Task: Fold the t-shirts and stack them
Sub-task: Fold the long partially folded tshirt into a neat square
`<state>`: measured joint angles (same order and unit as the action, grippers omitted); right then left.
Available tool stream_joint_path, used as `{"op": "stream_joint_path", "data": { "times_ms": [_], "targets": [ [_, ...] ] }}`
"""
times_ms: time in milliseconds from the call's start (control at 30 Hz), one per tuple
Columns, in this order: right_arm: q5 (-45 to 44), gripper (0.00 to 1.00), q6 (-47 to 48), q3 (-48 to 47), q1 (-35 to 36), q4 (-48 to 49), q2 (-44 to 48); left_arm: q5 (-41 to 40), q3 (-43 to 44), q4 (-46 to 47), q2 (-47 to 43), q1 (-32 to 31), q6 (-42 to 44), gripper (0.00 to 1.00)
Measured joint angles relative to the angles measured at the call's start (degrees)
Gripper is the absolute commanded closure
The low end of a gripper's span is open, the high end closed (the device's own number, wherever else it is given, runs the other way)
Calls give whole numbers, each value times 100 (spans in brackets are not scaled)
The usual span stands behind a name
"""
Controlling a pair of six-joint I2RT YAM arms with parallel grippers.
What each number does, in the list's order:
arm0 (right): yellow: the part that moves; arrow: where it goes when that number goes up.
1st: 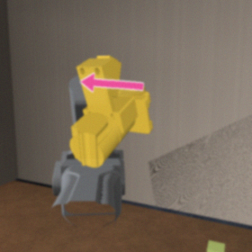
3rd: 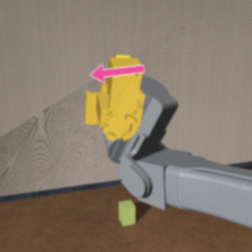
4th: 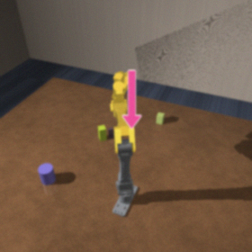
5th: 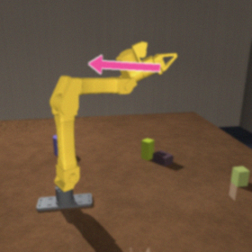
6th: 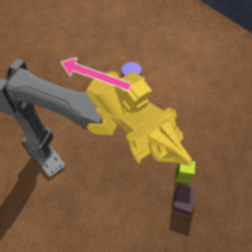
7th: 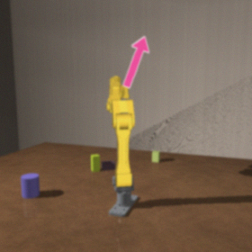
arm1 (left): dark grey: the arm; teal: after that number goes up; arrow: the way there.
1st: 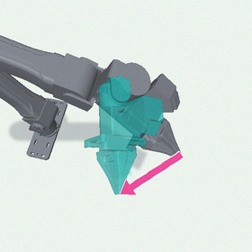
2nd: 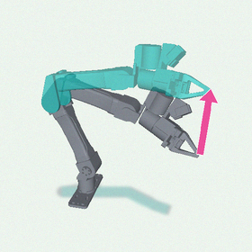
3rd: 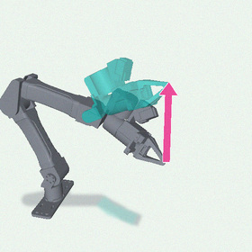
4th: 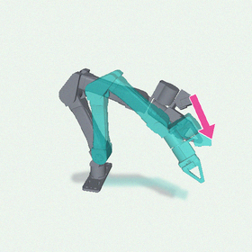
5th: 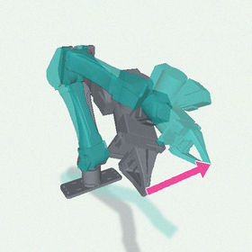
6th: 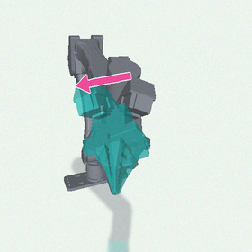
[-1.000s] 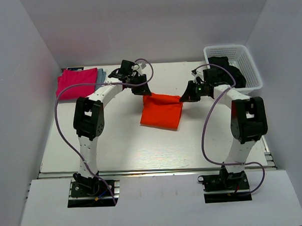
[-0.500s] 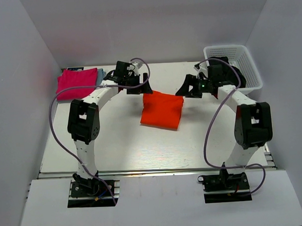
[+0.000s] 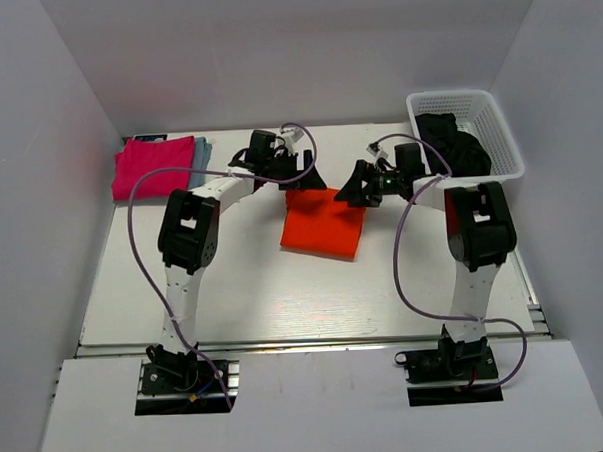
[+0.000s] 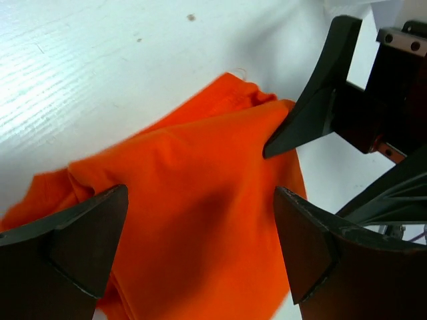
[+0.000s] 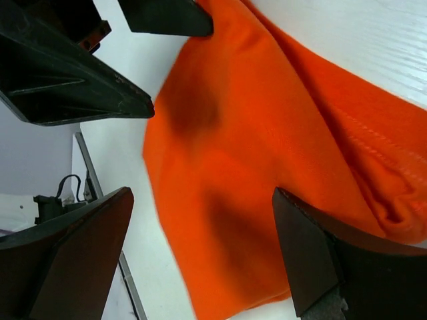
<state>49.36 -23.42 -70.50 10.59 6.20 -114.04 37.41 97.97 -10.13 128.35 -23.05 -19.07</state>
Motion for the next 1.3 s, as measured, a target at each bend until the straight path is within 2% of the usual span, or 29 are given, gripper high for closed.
{"op": "stream_joint_path", "data": {
  "times_ms": [167,433,667,767,900,1000,1100,1300],
  "targets": [
    [188,10,-186,-120,-55,334,-597,221,417,170,743,28,-195,0],
    [540,10,-564,-201,-151,1010,-949,223,518,114,804,157,-262,0],
    [533,10,-247,-538,-155,619,-898,122,592,-79,745,160,-111,0],
    [435,10,24,-629,-151,258,-525,-116,481,-260,463,157,94,0],
    [267,10,267,-354,-153,122,555,-417,114,-396,-293,151,382,0],
    [98,10,356,225,-146,164,1502,-761,-225,-496,-1003,133,570,0],
    [-76,10,391,793,-146,210,2061,-1034,-409,-632,-1421,94,662,0],
    [-446,10,393,1934,-146,109,2549,-1615,-756,-1123,-1447,46,778,0]
  ]
}}
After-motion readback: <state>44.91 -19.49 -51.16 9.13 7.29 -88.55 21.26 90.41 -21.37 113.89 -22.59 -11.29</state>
